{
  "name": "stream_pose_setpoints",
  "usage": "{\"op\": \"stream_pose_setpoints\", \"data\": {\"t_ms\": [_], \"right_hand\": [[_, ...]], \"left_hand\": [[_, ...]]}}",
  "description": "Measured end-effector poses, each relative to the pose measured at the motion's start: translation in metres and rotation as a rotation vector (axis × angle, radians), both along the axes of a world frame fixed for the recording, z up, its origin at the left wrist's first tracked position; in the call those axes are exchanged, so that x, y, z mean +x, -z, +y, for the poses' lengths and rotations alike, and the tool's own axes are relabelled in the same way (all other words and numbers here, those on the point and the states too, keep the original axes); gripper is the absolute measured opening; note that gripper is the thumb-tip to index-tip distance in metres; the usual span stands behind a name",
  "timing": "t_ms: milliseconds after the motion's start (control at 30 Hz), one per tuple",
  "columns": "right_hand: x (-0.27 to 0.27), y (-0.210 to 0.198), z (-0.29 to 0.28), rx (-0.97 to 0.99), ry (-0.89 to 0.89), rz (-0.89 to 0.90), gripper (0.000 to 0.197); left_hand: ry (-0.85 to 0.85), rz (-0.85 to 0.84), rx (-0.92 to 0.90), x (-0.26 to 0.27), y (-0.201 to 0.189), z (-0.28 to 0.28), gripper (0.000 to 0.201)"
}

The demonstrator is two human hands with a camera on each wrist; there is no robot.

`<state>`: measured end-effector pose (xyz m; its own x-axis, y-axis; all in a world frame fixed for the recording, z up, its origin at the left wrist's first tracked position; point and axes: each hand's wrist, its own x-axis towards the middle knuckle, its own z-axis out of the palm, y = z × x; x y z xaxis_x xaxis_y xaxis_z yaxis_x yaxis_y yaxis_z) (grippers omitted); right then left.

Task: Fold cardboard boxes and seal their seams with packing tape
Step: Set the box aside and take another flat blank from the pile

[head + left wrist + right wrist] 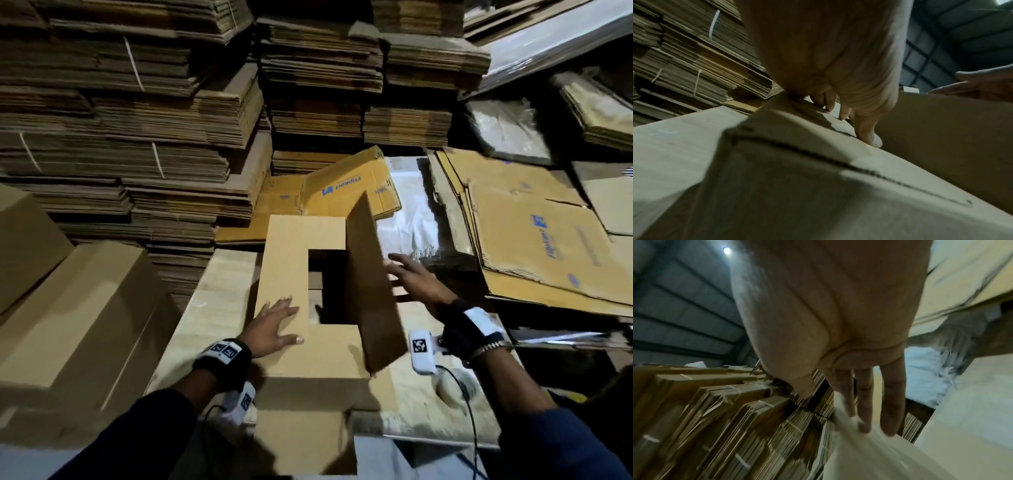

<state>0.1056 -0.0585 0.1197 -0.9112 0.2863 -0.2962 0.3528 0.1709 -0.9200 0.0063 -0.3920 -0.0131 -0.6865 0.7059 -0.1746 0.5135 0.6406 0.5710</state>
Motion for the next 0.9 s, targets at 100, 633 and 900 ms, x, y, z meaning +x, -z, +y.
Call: {"op": "stream_pose_setpoints", "data": {"t_ms": [100,633,900], "right_hand": [[-0.003,0.003,-0.032,-0.058,-0.115,-0.03,0.034],[0.014,0.131,-0.113,0.987,-0.458,-0.218,0.089],[0.031,0.134,-0.11,0.797,-0.324,-0.052,0.092]], "left_hand": [[-0.018,-0.021,0.022,-0.001,-0.001,-0.001,0.089],[-0.005,0.021,-0.048,0.0,0.008,0.006,0.083],[-0.233,-0.093,0.098,0.023,-0.023,0.074,0.075]]}}
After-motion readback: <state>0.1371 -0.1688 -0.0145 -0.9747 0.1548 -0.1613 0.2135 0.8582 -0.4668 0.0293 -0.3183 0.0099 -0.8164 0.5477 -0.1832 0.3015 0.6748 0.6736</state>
